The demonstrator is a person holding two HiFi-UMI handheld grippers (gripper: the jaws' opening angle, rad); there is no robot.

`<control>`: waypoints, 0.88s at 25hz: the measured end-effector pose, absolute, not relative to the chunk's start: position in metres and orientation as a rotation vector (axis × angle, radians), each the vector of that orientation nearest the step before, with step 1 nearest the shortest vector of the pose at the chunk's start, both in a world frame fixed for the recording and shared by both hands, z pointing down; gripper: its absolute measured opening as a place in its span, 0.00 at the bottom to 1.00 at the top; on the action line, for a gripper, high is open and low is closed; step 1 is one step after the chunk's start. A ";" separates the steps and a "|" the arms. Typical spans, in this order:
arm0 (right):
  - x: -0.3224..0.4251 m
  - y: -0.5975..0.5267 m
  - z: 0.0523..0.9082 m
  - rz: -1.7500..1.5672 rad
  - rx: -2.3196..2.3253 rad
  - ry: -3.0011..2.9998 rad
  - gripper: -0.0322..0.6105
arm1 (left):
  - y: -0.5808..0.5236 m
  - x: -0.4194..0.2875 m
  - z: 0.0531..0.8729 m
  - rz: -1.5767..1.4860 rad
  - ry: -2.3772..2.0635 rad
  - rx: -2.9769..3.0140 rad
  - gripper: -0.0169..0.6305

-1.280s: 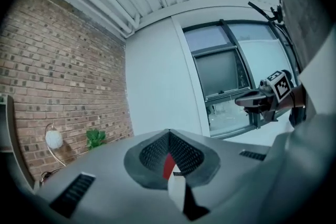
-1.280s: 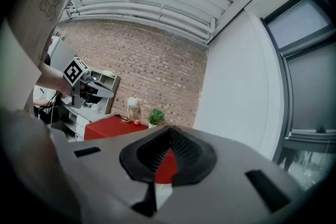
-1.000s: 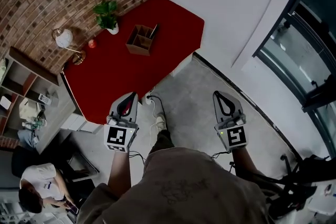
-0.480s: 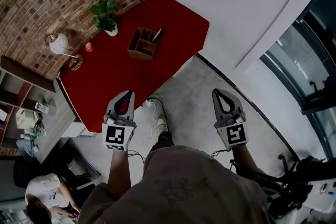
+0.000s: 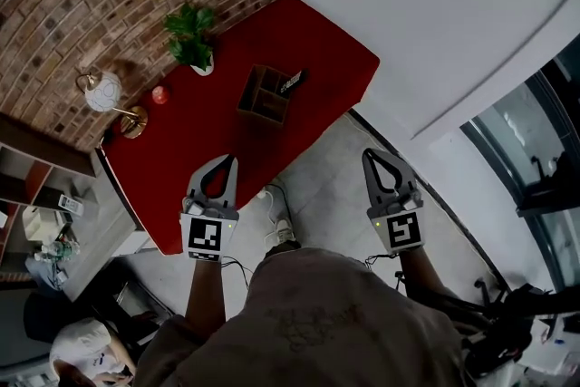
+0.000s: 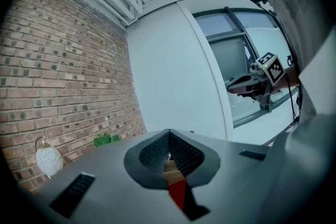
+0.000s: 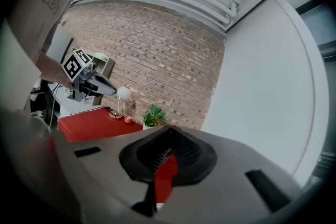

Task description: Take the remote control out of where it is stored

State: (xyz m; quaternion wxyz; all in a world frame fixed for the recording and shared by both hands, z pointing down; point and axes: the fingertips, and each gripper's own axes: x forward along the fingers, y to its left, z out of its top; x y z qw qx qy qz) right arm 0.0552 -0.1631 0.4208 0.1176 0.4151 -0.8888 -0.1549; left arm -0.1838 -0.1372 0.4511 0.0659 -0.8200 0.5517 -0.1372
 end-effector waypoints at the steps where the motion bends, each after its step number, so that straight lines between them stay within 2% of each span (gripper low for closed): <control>1: 0.047 -0.172 0.420 -0.457 1.213 -2.602 0.07 | -0.146 -0.190 0.450 -0.414 1.659 -2.474 0.02; 12: -0.023 -0.241 0.408 -0.575 1.189 -2.585 0.07 | -0.206 -0.242 0.463 -0.465 1.603 -2.495 0.02; 22: -0.031 -0.259 0.414 -0.591 1.150 -2.543 0.07 | -0.229 -0.243 0.457 -0.426 1.564 -2.504 0.02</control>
